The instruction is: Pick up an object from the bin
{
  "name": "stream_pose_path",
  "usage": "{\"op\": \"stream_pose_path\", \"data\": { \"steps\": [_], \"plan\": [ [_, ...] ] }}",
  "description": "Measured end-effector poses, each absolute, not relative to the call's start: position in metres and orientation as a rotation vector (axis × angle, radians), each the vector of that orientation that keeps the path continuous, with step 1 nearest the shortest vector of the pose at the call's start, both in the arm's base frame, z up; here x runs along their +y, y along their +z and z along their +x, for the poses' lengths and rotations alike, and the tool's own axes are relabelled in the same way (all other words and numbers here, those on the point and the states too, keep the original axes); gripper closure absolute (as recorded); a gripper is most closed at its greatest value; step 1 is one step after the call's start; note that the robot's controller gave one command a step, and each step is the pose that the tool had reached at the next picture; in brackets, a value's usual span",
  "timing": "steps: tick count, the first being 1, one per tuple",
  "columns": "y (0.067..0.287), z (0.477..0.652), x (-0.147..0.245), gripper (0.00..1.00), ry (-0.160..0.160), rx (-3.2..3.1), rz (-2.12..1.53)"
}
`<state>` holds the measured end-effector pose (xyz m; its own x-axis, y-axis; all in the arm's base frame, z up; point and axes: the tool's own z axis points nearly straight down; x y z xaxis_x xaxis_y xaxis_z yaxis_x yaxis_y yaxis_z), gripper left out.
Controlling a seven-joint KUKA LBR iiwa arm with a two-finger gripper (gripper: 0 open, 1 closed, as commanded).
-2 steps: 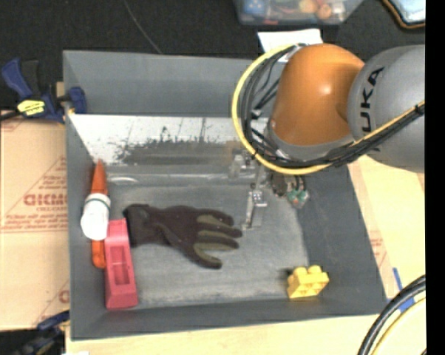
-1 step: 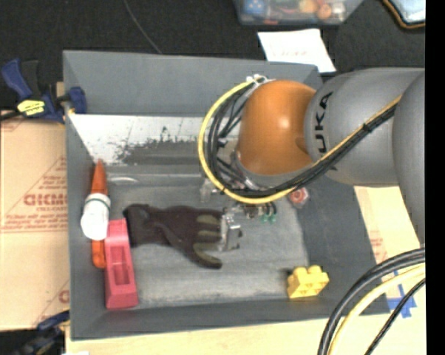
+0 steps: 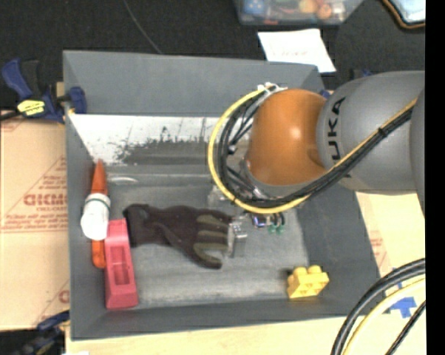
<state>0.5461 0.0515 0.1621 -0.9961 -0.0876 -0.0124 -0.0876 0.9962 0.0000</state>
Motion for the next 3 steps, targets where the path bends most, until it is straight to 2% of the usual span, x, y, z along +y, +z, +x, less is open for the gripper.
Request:
{"op": "stream_pose_path", "data": {
  "steps": [1, 2, 3],
  "plan": [
    [0.154, 0.546, 0.054, 0.00, -0.001, 3.119, -0.204],
    [0.146, 0.532, 0.042, 0.00, -0.002, 3.102, -0.397],
    [0.249, 0.542, 0.048, 0.00, -0.002, 3.097, -0.428]
  ]
}}
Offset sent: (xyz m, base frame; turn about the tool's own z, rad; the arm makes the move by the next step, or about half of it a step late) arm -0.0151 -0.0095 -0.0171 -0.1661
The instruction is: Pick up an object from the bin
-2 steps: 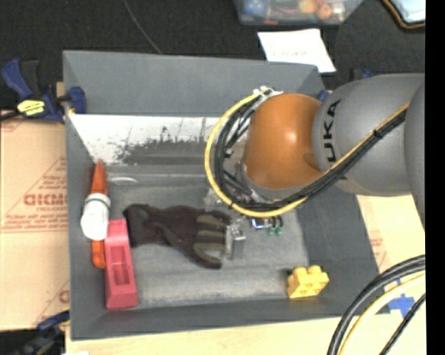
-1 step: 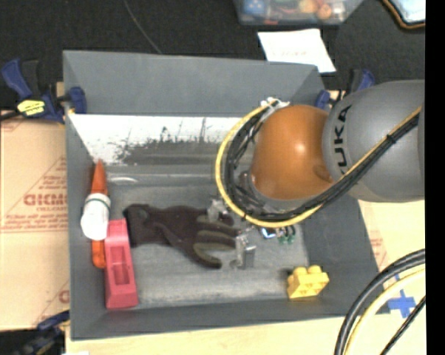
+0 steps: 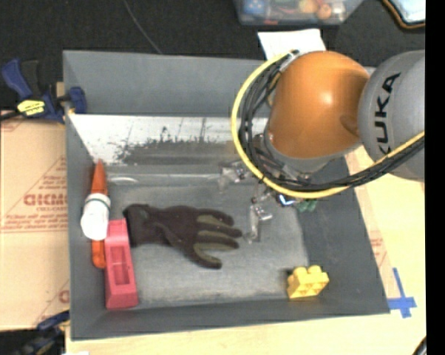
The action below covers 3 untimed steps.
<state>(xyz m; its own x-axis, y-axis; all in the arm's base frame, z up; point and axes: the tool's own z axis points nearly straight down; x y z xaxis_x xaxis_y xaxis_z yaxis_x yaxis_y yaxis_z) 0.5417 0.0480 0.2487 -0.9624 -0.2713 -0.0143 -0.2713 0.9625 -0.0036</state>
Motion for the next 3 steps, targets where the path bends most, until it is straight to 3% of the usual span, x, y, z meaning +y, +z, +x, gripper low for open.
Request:
{"op": "stream_pose_path", "data": {
  "steps": [1, 2, 3],
  "plan": [
    [0.158, 0.537, 0.041, 0.00, -0.004, 3.065, -0.607],
    [0.140, 0.536, 0.047, 0.00, -0.003, 3.068, -0.625],
    [0.129, 0.536, 0.018, 0.00, -0.008, 2.948, -1.054]
  ]
}}
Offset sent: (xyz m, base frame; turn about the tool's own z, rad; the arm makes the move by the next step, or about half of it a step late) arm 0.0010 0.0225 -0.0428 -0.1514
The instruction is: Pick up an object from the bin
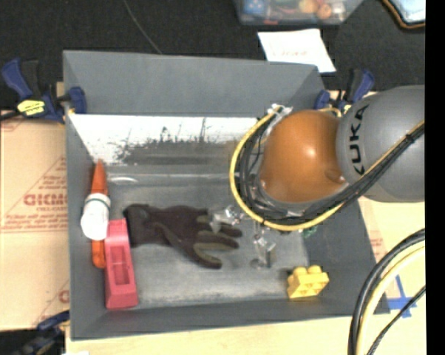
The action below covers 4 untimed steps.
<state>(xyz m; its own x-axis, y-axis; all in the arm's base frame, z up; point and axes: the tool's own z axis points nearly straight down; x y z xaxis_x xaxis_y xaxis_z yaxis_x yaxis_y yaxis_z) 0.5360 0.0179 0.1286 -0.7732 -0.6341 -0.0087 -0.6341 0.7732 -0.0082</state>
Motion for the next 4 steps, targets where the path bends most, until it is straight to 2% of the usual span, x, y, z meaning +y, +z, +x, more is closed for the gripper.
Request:
{"op": "stream_pose_path", "data": {
  "steps": [1, 2, 3, 4],
  "plan": [
    [0.139, 0.553, 0.058, 0.00, -0.001, 3.047, -0.673],
    [0.069, 0.528, 0.049, 0.00, -0.006, 2.910, -1.136],
    [0.071, 0.540, 0.080, 0.00, 0.002, 3.040, -0.647],
    [0.072, 0.541, 0.080, 1.00, 0.001, 3.037, -0.647]
  ]
}}
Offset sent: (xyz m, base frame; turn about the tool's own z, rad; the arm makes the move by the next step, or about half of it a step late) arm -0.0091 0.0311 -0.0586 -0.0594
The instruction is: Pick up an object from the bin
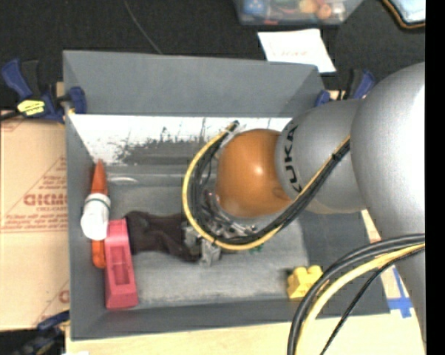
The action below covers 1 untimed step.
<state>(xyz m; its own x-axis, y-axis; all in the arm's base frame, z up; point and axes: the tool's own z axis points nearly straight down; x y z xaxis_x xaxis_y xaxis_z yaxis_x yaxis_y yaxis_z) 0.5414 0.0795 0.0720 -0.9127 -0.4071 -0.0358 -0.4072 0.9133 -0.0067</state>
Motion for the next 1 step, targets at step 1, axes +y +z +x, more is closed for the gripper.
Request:
{"op": "stream_pose_path", "data": {
  "steps": [1],
  "plan": [
    [0.0721, 0.5414, 0.0795, 1.00, 0.001, 3.037, -0.647]
  ]
}}
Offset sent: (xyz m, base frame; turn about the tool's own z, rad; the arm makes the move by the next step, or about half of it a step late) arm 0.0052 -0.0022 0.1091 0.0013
